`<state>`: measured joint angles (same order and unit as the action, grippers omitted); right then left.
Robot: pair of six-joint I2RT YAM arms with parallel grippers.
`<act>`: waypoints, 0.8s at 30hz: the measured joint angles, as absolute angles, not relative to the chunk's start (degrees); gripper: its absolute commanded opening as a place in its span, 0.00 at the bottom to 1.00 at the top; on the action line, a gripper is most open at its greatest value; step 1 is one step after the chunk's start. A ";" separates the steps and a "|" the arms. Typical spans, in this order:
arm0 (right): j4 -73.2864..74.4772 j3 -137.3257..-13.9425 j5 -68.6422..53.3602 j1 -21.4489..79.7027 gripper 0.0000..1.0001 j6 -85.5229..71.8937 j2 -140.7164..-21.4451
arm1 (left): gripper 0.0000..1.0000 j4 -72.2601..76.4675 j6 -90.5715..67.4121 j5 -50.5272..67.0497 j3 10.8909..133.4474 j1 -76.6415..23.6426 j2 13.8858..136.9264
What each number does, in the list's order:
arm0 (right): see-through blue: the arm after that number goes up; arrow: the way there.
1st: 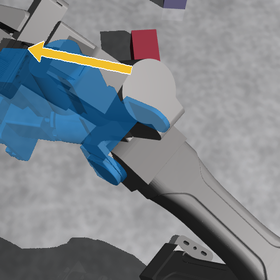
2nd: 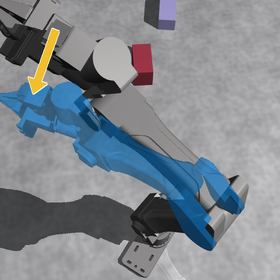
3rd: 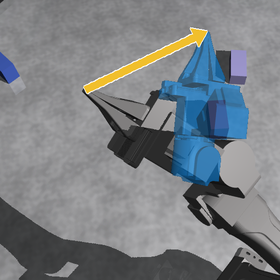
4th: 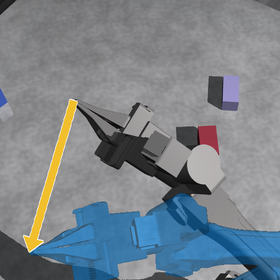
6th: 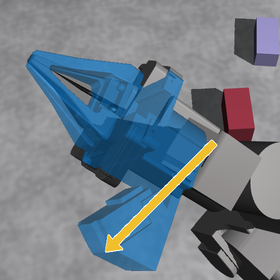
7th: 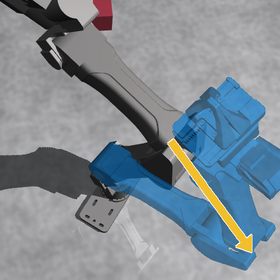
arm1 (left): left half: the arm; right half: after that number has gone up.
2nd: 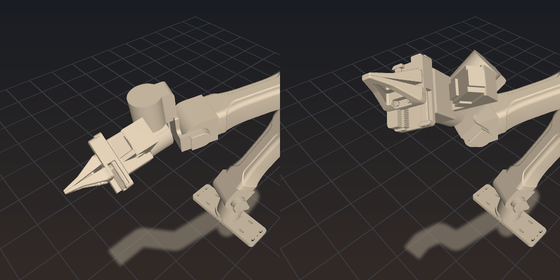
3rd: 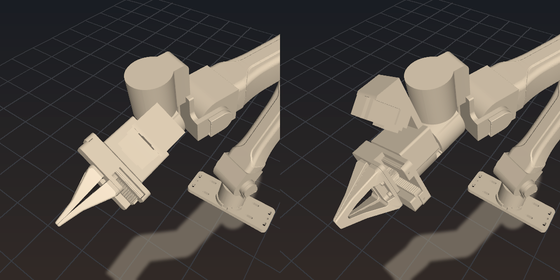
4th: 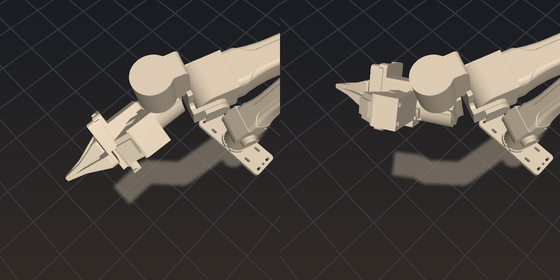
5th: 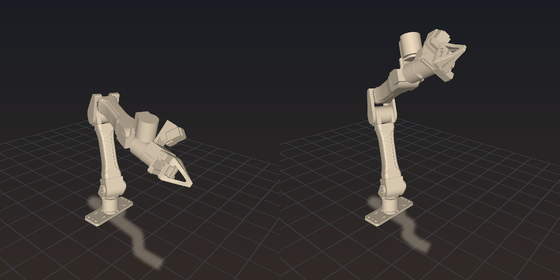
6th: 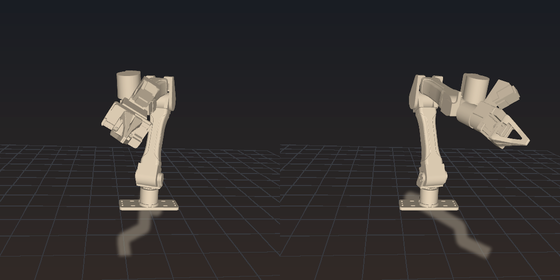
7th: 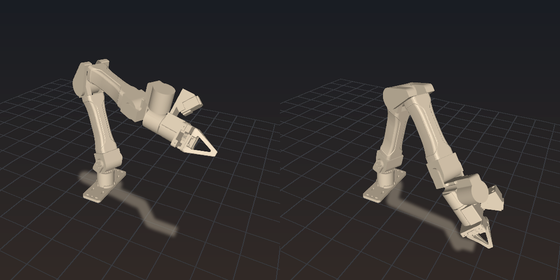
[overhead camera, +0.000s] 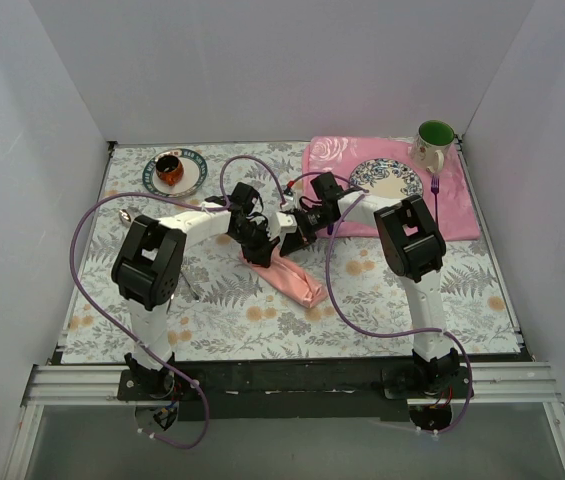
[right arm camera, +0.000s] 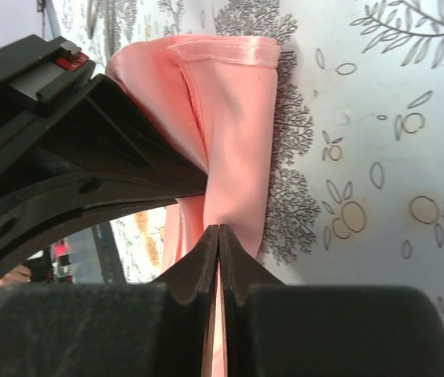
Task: Fold the napkin into a case and place the utensils inside
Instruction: Smooth out the smaller rectangle-folded napkin from the folded napkin.
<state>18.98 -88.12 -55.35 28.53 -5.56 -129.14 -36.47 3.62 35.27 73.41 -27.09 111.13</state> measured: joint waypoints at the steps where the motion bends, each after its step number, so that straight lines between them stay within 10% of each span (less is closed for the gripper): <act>1: 18.87 -88.12 -55.81 28.53 0.01 -5.67 -129.14 | 0.04 -36.75 3.62 34.81 73.41 -27.27 110.98; 24: 22.61 -92.23 -54.33 31.92 0.01 -2.02 -131.68 | 0.08 -42.59 4.16 30.44 75.22 -29.80 108.92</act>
<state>22.61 -92.23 -54.33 31.92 -2.02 -131.68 -42.59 4.16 30.44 75.22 -29.80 108.92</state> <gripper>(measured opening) 0.023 0.076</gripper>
